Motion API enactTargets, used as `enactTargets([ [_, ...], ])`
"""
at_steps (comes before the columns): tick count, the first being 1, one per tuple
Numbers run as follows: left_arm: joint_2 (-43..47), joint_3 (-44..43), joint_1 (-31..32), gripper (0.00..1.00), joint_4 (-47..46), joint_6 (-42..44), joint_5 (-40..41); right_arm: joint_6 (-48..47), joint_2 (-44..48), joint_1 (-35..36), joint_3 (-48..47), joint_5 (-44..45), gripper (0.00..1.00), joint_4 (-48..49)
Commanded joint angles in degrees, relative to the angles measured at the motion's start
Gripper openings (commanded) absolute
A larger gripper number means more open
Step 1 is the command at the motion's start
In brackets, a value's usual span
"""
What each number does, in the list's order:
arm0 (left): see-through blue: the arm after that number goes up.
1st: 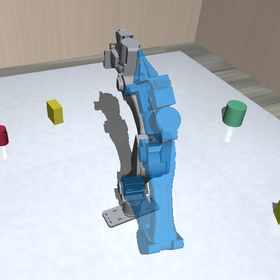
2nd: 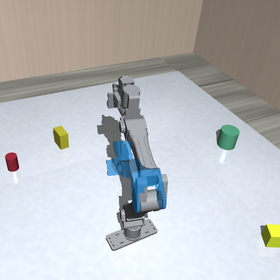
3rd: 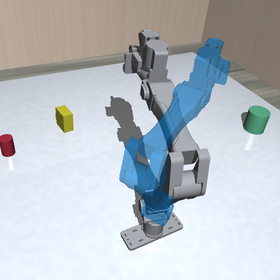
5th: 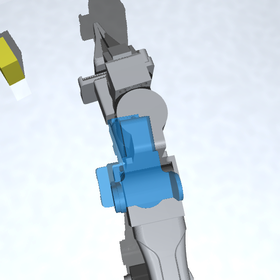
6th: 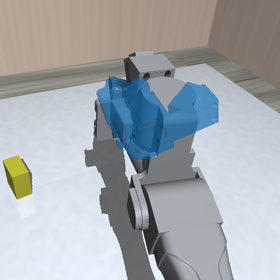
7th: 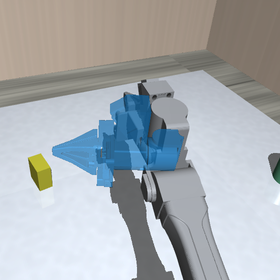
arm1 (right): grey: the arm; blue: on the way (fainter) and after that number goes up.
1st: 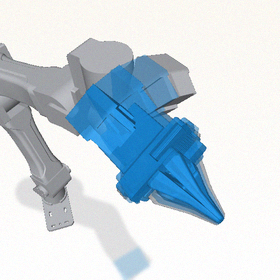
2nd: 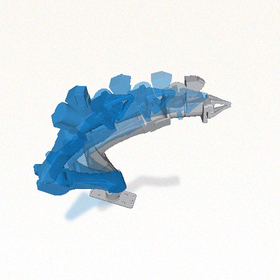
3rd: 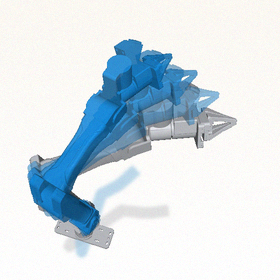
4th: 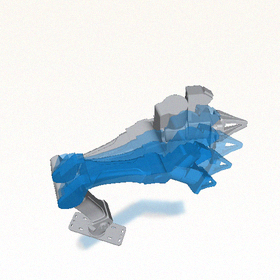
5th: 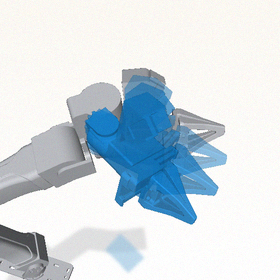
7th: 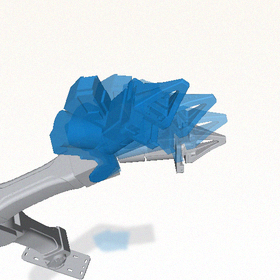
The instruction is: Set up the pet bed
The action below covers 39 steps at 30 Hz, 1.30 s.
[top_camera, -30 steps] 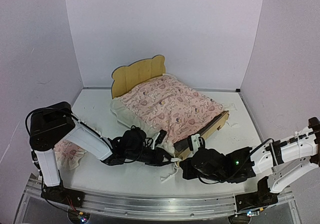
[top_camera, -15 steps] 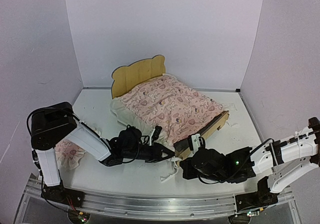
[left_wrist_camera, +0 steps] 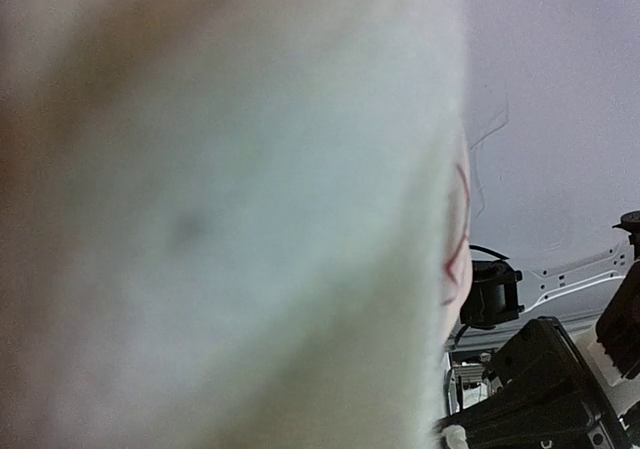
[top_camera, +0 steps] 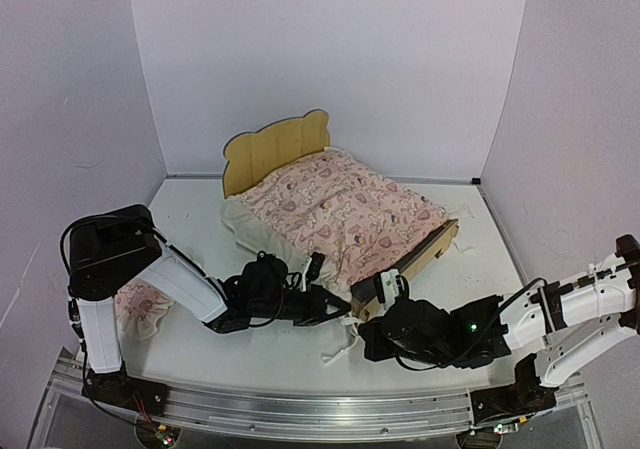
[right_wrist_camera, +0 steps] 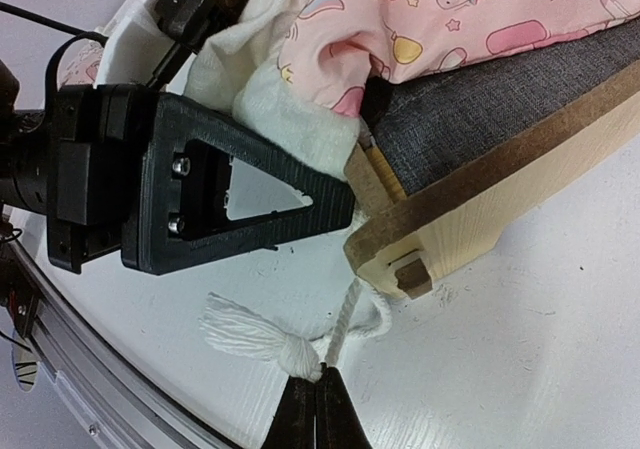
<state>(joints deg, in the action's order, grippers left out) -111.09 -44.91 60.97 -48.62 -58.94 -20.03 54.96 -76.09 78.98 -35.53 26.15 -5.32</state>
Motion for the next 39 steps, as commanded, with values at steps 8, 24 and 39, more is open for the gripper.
enactTargets([
  [8,1.74,1.37,2.05,0.25,-6.93,0.19,10.27,1.65,0.61,0.85,-2.01,3.08,0.0,1.1],
  [24,-3.1,-0.31,4.29,0.25,-8.94,-6.41,12.13,0.7,2.59,0.82,-2.37,6.21,0.0,1.1],
  [39,-1.99,3.13,5.64,0.0,-16.37,-1.75,17.56,3.23,1.67,0.91,-1.9,6.58,0.0,0.83],
])
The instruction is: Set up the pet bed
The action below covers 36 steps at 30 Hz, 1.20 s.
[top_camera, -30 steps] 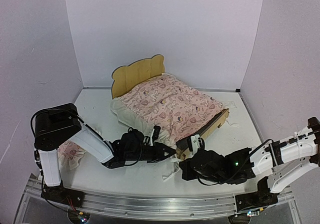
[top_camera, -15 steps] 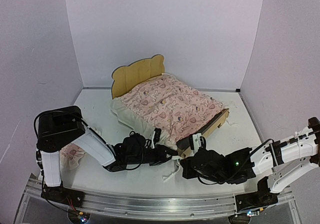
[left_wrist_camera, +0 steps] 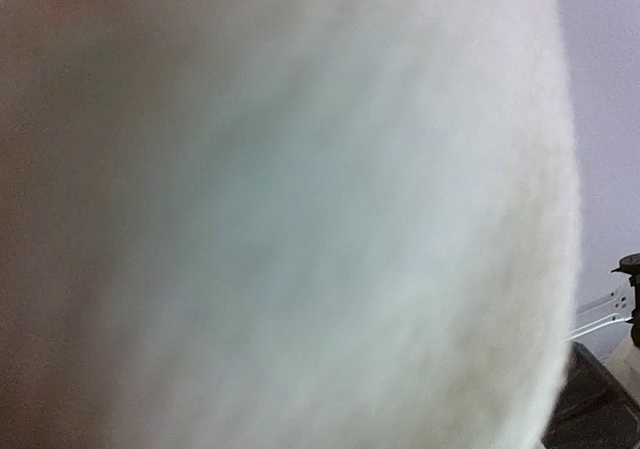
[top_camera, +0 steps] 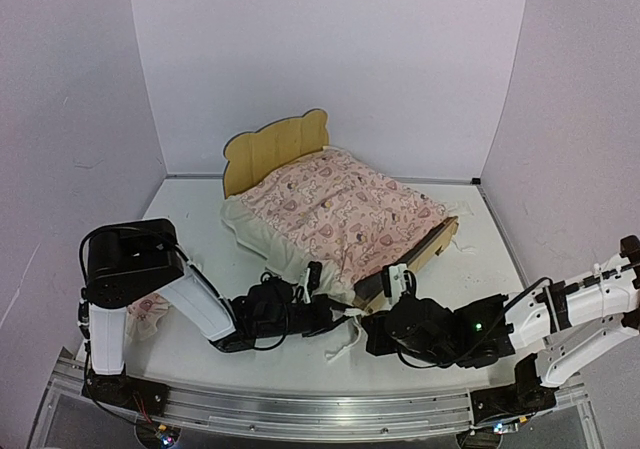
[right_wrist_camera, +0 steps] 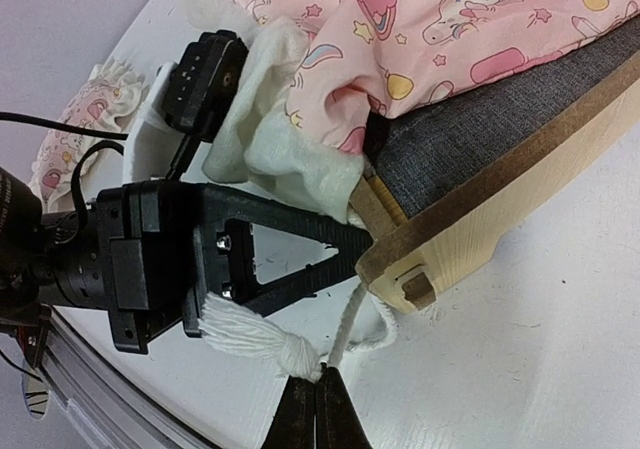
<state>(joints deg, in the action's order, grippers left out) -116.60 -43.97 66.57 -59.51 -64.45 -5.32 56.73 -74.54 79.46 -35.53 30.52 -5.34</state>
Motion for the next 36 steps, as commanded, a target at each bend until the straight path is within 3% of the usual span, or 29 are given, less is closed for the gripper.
enactTargets([
  [1,4.16,2.82,0.05,0.0,-5.57,4.52,2.51,2.0,-0.47,0.43,-2.47,2.98,0.0,0.26],
  [11,9.52,8.89,0.02,0.0,-8.65,13.0,-2.99,2.72,-12.07,-1.58,-12.61,6.19,0.0,-4.23],
  [20,9.39,11.88,-1.5,0.0,-15.7,13.59,-6.54,0.48,-12.98,-6.48,-11.36,1.05,0.0,-4.59],
  [25,10.31,12.67,-1.84,0.0,-16.82,15.1,-8.07,-10.14,-13.51,-8.38,-9.64,-5.75,0.0,3.7],
  [32,9.63,12.79,-2.71,0.0,-18.6,15.11,-9.9,-12.72,-14.59,-10.73,-9.27,-12.57,0.0,6.1],
  [36,10.05,13.02,-2.67,0.0,-18.93,15.31,-9.97,-20.24,-15.26,-12.45,-4.4,-17.12,0.0,17.58],
])
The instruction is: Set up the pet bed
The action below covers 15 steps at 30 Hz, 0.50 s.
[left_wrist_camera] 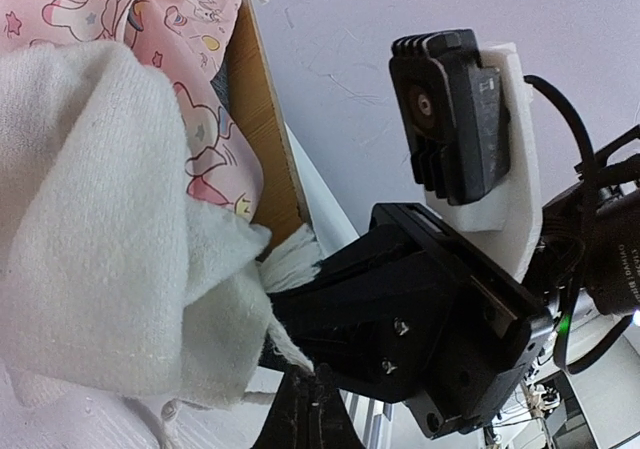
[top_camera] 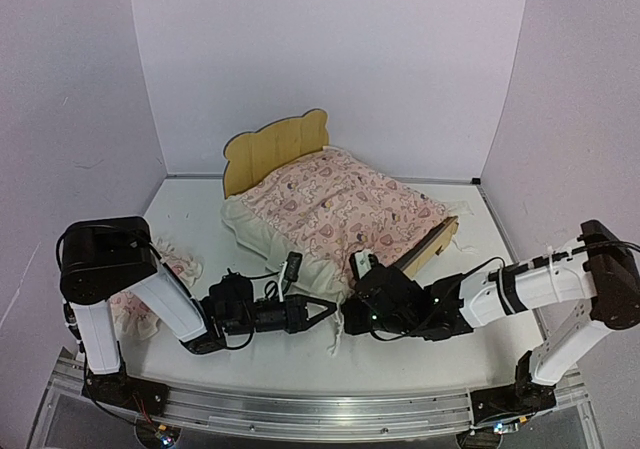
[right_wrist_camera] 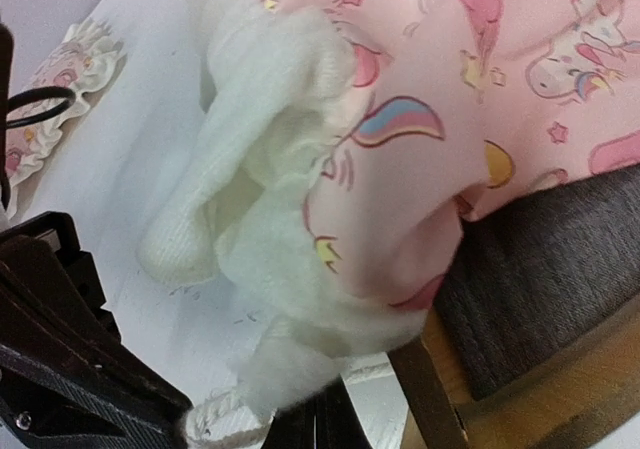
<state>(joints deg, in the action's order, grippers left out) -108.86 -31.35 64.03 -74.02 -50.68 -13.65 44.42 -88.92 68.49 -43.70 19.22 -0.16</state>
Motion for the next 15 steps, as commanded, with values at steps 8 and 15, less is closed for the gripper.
enactTargets([
  [8,0.5,-1.14,-0.96,0.0,-4.42,0.57,-3.31,-22.21,-5.03,-3.37,9.67,-17.58,0.0,34.25],
  [15,-0.05,-1.34,-1.28,0.0,-4.38,-0.04,-3.1,-32.9,-5.87,-4.84,11.53,-26.42,0.0,41.6],
])
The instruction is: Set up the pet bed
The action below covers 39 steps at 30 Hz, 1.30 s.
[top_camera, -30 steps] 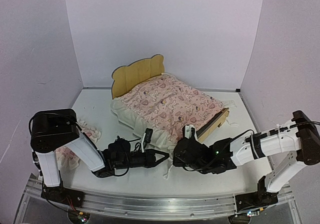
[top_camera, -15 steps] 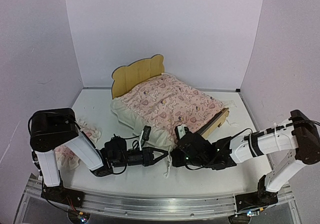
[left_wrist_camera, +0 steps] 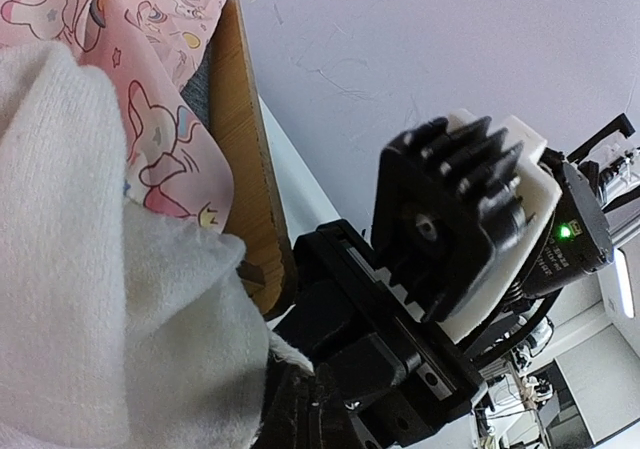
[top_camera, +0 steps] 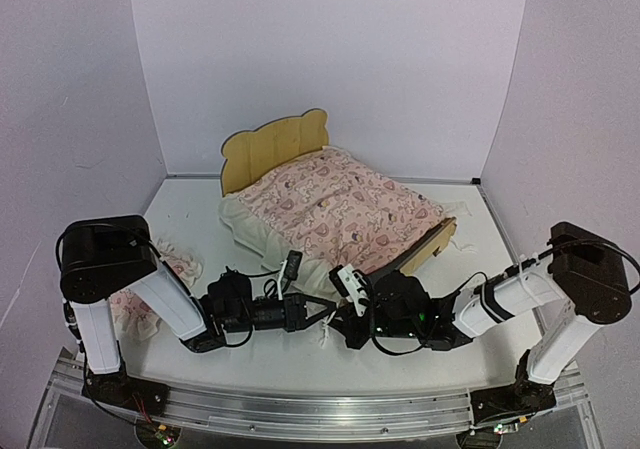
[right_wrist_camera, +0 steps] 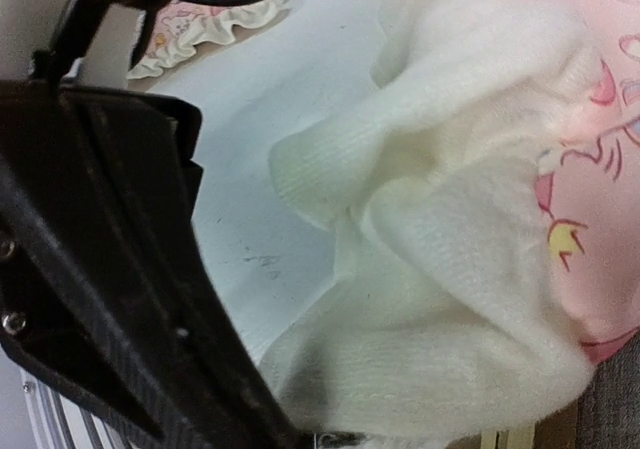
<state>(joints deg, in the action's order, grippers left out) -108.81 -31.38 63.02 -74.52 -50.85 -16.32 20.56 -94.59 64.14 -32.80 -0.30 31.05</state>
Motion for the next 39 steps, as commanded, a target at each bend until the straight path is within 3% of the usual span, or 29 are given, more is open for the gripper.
enactTargets([
  [1,-0.09,-1.25,-0.31,0.0,-3.87,0.02,-0.39,-10.48,-0.21,-0.5,0.86,-7.66,0.0,10.71],
  [4,0.55,-0.51,-0.44,0.02,-3.55,1.19,-0.39,-12.63,-0.69,-1.04,1.3,-8.82,0.01,10.93],
  [10,10.46,7.23,-0.87,0.32,3.41,13.9,4.6,-12.06,-0.93,-2.06,1.84,-8.56,0.01,11.32],
  [14,17.72,12.07,-1.14,0.43,9.18,21.23,7.29,-11.59,-0.91,-2.52,2.21,-8.27,0.01,11.33],
  [16,17.57,12.26,-2.2,0.39,10.79,23.01,5.44,-11.46,-0.64,-2.53,2.38,-8.12,0.01,11.24],
  [23,6.64,6.49,-4.05,0.04,10.45,28.14,-1.9,-11.67,-0.29,-2.57,1.82,-7.72,0.01,10.21],
  [30,-1.21,2.67,-4.05,0.01,4.11,31.92,-4.83,-11.94,-0.08,-2.53,1.2,-7.81,0.01,9.39],
  [39,-3.48,-0.39,-4.65,0.03,1.28,34.5,-8.35,-14.16,0.69,-2.62,1.44,-7.54,0.0,7.58],
])
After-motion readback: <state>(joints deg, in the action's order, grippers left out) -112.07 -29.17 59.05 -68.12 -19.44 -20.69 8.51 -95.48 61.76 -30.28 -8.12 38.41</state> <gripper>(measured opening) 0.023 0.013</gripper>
